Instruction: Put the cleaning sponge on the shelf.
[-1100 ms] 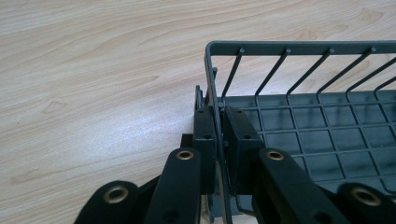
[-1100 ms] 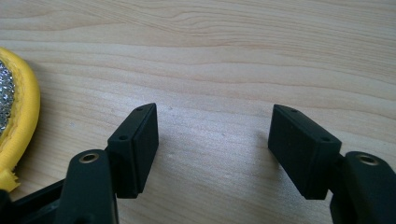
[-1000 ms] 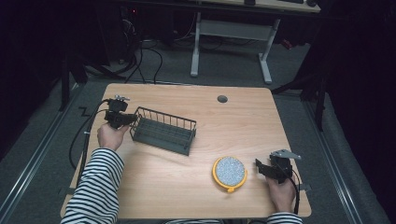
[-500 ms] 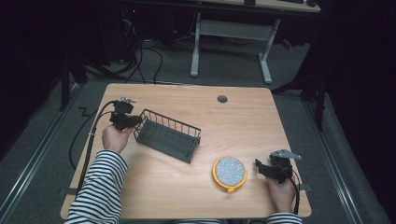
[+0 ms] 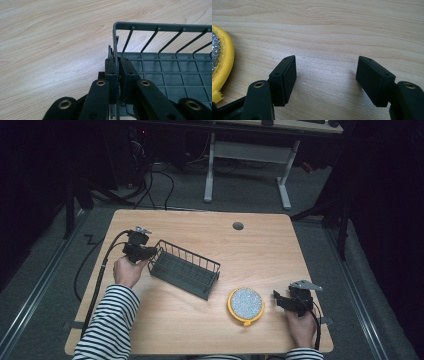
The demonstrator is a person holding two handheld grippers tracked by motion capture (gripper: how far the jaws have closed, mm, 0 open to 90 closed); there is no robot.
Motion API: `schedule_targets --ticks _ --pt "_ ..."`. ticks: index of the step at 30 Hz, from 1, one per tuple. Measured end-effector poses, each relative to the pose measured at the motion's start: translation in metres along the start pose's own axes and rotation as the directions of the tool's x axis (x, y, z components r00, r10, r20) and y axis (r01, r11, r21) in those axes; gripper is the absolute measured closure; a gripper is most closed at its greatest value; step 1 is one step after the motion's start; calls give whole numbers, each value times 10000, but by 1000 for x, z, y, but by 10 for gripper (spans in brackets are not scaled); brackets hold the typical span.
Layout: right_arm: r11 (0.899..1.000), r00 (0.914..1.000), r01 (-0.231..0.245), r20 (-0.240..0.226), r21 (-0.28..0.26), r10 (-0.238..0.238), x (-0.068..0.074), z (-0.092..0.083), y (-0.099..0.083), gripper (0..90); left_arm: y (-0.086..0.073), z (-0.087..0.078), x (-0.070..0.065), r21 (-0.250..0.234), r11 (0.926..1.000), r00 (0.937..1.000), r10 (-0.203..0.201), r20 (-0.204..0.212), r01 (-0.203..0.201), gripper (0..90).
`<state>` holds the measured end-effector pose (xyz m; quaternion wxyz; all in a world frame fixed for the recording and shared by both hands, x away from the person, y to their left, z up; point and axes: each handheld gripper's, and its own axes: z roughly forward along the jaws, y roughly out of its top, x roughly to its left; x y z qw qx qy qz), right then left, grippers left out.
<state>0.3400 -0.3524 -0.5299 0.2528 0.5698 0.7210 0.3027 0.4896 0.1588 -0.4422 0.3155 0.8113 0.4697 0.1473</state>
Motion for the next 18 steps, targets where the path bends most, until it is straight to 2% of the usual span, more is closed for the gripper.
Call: schedule_targets --ticks 6,18 --pt "10000 10000 2 -7 0 -2 0 0 0 327 -5 -2 -3 -146 9998 9998 -163 85 164 858" --pt "10000 10000 -4 -7 1 4 0 0 0 326 -13 -9 -17 -110 9999 9999 55 124 -54 858"
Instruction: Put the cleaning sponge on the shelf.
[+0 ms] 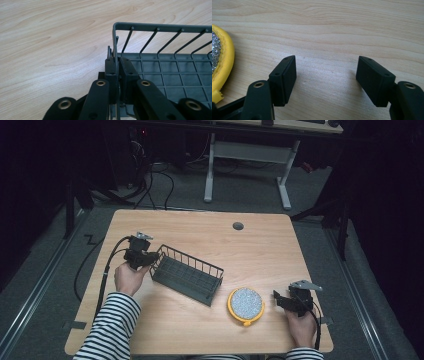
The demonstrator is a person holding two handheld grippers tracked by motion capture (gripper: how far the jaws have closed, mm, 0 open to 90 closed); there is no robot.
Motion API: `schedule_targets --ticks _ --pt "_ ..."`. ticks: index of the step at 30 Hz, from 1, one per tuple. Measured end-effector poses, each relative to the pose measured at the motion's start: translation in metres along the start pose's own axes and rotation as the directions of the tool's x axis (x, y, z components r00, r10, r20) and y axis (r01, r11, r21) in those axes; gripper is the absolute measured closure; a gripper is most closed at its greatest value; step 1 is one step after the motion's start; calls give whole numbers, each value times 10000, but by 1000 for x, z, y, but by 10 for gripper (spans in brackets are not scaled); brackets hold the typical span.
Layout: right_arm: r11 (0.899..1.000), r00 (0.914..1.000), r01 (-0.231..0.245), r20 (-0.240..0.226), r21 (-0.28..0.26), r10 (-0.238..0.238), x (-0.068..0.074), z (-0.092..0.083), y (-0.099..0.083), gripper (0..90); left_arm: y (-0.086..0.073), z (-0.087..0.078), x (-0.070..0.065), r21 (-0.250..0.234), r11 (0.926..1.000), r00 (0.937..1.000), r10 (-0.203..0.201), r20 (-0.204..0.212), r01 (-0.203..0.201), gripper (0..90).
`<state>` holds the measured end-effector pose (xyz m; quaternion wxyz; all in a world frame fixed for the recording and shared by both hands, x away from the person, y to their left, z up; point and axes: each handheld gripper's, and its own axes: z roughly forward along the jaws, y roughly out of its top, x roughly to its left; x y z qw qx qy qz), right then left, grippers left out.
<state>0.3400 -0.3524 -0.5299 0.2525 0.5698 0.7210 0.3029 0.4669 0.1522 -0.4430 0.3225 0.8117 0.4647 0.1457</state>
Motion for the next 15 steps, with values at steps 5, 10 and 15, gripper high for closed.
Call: schedule_targets --ticks 5,10,15 --pt "10000 10000 0 1 -1 0 0 0 0 327 -1 0 -3 -5 10000 9999 98 -44 -98 851" --pt "10000 10000 3 1 0 -3 0 0 0 327 -3 -3 -1 -173 9998 9999 -43 95 44 820" --pt "10000 10000 0 0 -1 0 0 0 0 326 -5 -8 2 -374 9990 9997 -232 97 235 611"
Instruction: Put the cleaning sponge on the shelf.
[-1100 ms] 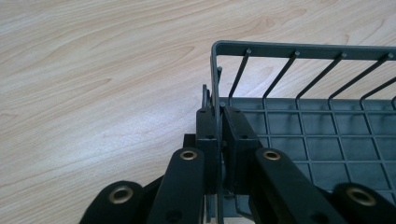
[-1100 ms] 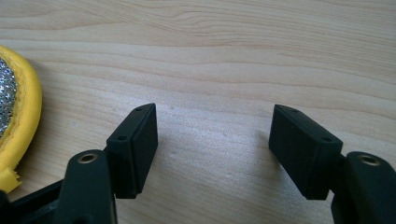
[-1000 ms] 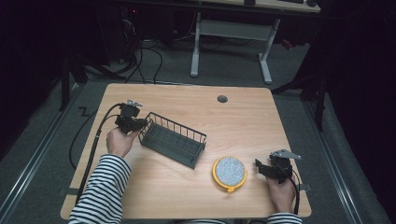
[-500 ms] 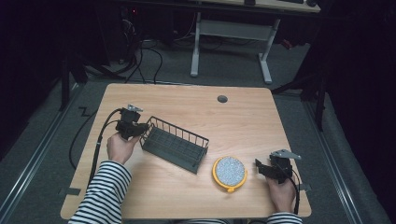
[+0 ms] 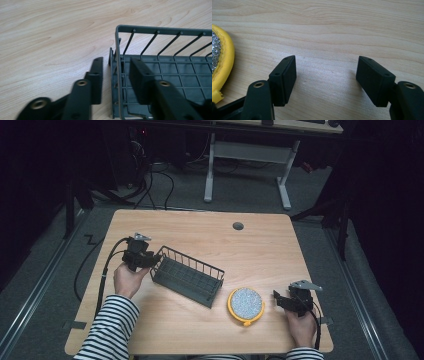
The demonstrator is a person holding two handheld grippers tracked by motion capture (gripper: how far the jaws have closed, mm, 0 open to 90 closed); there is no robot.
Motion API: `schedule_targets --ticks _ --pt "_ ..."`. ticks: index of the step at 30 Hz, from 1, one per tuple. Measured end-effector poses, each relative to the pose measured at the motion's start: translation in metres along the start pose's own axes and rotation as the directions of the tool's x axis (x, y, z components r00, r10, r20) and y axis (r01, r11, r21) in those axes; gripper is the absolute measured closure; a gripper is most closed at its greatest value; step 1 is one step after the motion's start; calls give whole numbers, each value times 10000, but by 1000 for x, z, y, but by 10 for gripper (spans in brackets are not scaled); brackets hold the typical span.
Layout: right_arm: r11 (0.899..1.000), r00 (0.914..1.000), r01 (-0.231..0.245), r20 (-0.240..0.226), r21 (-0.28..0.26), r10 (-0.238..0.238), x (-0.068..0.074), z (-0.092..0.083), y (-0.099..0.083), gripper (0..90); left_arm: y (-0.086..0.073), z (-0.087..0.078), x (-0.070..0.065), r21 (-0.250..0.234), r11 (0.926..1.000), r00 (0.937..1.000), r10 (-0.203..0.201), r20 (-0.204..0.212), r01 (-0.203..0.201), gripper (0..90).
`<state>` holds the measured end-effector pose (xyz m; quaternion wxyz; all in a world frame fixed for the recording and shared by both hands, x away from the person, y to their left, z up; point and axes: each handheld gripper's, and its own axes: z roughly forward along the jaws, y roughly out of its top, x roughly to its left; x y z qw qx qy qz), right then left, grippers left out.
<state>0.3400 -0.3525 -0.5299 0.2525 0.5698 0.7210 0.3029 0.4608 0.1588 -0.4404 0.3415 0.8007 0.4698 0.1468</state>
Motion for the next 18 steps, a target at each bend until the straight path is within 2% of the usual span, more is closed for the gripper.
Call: schedule_targets --ticks 4,7,10,15,18 --pt "10000 10000 -1 2 0 1 0 0 0 327 -3 -8 4 -409 9988 9996 -274 32 275 473" --pt "10000 10000 1 0 1 -1 0 0 0 326 -7 -18 6 -762 9965 9994 -354 -34 350 420" --pt "10000 10000 -1 -4 0 1 0 0 0 327 -14 -30 9 -1124 9924 9988 -497 12 495 398" --pt "10000 10000 -5 -7 -4 5 0 0 0 333 -26 -40 17 -1337 9878 9968 -797 72 799 390" --pt "10000 10000 -15 32 -10 15 0 0 0 345 -36 -43 21 -1400 9865 9962 -868 -78 848 387"
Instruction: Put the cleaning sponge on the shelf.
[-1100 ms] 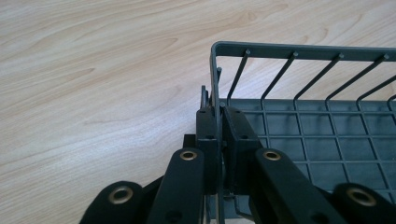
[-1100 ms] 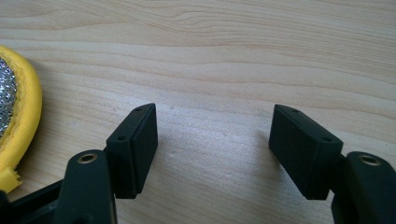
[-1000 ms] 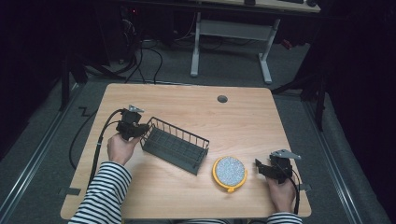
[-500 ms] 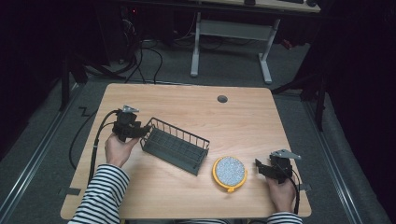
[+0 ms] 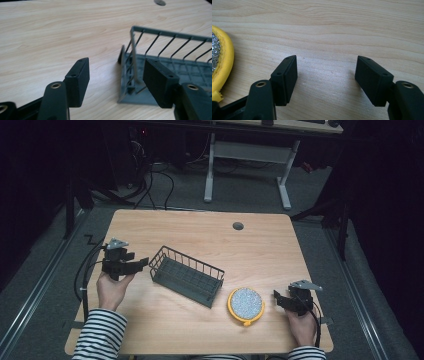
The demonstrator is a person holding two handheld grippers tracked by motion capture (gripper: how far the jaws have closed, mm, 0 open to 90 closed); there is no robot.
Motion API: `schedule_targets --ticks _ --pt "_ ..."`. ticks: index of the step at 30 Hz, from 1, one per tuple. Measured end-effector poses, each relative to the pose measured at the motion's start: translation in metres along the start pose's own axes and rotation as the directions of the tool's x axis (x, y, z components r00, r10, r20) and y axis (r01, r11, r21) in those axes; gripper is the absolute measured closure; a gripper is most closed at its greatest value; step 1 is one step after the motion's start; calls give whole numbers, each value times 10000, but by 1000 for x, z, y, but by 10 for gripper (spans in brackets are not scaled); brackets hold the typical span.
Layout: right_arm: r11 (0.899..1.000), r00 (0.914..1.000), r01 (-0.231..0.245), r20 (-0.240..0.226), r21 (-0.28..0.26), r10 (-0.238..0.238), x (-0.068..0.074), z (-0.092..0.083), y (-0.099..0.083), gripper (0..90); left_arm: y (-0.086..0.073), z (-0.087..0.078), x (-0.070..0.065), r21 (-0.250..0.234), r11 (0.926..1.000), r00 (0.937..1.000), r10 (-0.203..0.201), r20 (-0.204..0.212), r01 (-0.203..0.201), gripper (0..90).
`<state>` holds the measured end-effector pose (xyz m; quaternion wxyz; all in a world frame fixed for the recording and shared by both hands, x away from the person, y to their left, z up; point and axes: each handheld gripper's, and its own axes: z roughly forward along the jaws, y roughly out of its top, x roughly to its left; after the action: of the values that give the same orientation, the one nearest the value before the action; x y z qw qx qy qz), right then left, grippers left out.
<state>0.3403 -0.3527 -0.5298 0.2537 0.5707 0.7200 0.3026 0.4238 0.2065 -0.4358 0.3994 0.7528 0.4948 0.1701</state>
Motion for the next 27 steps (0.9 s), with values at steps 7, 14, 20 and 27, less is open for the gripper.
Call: schedule_targets --ticks 7,14,20,27 --pt "10000 10000 -59 -15 -29 59 0 0 0 354 -29 -11 6 -299 9985 9990 -453 27 454 376" --pt "9989 9999 -119 39 456 118 1 -2 5 414 -66 -8 4 -135 9959 9960 -892 9 892 368" --pt "9970 9995 136 -300 767 -113 1 -4 13 455 -94 8 -5 371 9960 9958 -799 -451 816 362" --pt "9934 9926 672 -1073 931 -571 7 -12 24 498 -110 20 -14 660 9967 9953 -416 -879 475 347"
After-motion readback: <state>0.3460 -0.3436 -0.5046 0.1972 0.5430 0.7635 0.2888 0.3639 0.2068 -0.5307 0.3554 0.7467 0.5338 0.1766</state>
